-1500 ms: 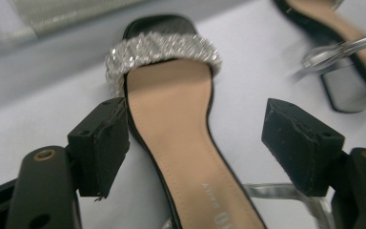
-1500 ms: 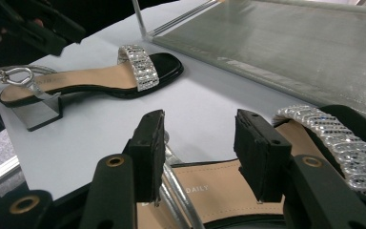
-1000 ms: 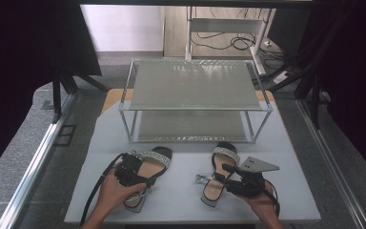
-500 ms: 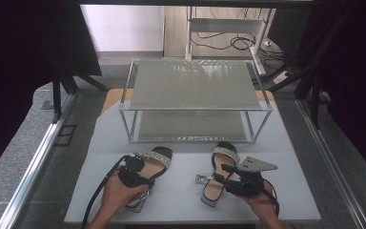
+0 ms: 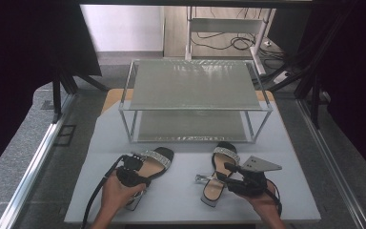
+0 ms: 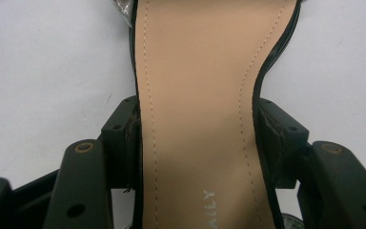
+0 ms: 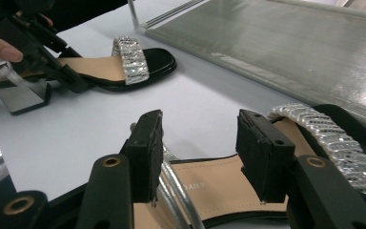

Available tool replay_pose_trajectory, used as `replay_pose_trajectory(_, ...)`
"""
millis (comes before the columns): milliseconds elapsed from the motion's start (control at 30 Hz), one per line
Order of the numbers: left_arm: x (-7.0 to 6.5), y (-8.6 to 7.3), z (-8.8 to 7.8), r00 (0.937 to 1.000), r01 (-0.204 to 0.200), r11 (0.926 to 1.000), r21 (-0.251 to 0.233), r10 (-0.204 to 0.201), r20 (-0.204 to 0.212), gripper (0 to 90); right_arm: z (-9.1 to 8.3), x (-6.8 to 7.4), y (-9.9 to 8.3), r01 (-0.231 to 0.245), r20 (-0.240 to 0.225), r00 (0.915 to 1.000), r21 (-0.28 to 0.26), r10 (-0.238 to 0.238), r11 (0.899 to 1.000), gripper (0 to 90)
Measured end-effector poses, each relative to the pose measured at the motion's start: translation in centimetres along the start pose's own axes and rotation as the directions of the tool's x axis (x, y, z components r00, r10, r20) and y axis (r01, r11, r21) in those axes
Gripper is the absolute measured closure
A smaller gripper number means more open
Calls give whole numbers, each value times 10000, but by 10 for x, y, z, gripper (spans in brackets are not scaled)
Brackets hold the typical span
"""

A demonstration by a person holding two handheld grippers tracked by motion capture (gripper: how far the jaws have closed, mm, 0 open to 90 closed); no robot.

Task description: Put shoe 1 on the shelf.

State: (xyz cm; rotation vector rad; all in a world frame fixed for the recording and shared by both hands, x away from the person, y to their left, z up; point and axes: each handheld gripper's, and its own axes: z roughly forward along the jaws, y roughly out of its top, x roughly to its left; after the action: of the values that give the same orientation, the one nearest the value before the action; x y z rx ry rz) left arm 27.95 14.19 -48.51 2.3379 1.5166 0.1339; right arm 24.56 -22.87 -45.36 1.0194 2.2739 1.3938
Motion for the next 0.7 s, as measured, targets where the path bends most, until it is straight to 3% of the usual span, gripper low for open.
replay_pose_trajectory(267, 7, -1, -3, 9990, 5, 9999, -133, 1, 447, 414, -1, -2, -1, -98, 89, 9999, 7, 98, 10000, 522)
replay_pose_trajectory(467, 14, -1, -14, 9945, -199, 9988, -449, 244, 1015, 415, -2, -2, -1, -112, 59, 9999, -40, 112, 9999, 522)
replay_pose_trajectory(567, 20, 0, -24, 9873, -256, 9972, -705, 363, 1546, 416, -3, -4, -1, -152, 92, 9998, -62, 152, 9999, 521)
replay_pose_trajectory(700, 23, 3, -32, 9803, -360, 9959, -826, 513, 1908, 416, -5, -6, -2, -285, 147, 9995, -125, 287, 9995, 522)
